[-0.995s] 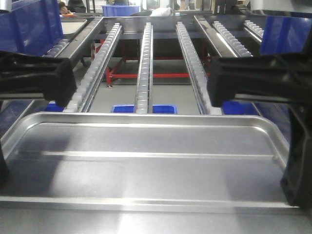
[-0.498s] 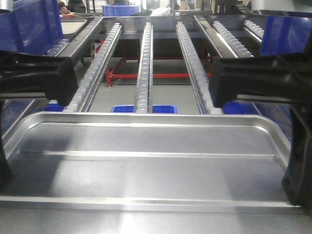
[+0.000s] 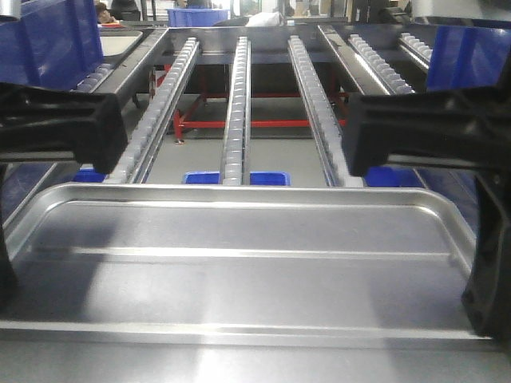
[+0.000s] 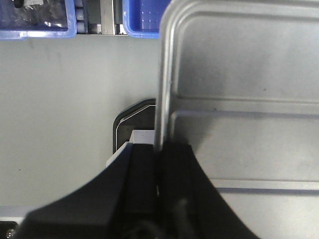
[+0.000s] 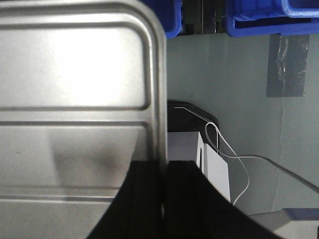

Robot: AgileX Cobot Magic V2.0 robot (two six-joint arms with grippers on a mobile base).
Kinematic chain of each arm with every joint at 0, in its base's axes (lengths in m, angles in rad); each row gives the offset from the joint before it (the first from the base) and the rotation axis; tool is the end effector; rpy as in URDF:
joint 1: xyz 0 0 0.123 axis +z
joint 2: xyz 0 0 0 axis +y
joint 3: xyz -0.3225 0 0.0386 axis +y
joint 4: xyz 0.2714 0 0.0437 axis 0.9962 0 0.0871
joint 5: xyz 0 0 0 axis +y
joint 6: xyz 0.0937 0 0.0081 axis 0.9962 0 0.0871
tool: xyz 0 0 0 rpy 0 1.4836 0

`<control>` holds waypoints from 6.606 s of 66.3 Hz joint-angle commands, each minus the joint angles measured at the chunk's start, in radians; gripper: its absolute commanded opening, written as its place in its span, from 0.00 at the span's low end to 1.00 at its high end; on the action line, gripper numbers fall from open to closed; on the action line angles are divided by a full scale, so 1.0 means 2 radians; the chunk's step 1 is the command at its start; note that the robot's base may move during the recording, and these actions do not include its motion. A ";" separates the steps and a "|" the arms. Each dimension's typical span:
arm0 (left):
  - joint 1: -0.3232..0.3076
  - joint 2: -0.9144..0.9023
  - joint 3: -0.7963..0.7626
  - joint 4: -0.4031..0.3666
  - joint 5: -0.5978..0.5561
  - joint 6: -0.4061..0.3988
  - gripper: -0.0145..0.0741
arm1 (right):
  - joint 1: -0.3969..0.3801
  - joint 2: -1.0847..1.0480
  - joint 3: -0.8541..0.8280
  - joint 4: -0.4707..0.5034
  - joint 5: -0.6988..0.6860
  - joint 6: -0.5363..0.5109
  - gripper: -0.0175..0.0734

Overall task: Grab silver tray and stack on right shelf
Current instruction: 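Hold the tray level with both grippers, then carry the tray with both grippers while the base drives to another shelf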

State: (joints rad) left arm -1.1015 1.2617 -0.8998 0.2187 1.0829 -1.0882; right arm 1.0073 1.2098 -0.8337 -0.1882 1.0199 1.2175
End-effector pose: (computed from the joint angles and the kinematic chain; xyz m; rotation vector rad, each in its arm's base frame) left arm 0.1193 -0.1955 0.2967 0.1364 2.8572 -0.1376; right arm 0.1277 0.1740 0.2898 0.1897 2.8565 0.2280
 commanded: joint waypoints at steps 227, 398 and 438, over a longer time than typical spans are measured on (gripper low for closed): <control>-0.006 -0.014 -0.012 -0.005 0.023 0.001 0.05 | 0.000 -0.014 -0.013 -0.013 0.023 -0.001 0.26; -0.005 -0.014 -0.012 -0.003 0.128 0.001 0.05 | 0.000 -0.014 -0.013 -0.013 0.044 -0.001 0.26; -0.005 -0.014 -0.012 -0.003 0.128 0.001 0.05 | 0.000 -0.014 -0.013 -0.013 0.047 -0.001 0.26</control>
State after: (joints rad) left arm -1.1072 1.2592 -0.9016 0.1774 1.1473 -1.0881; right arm 1.0090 1.2088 -0.8337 -0.1591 1.0513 1.2175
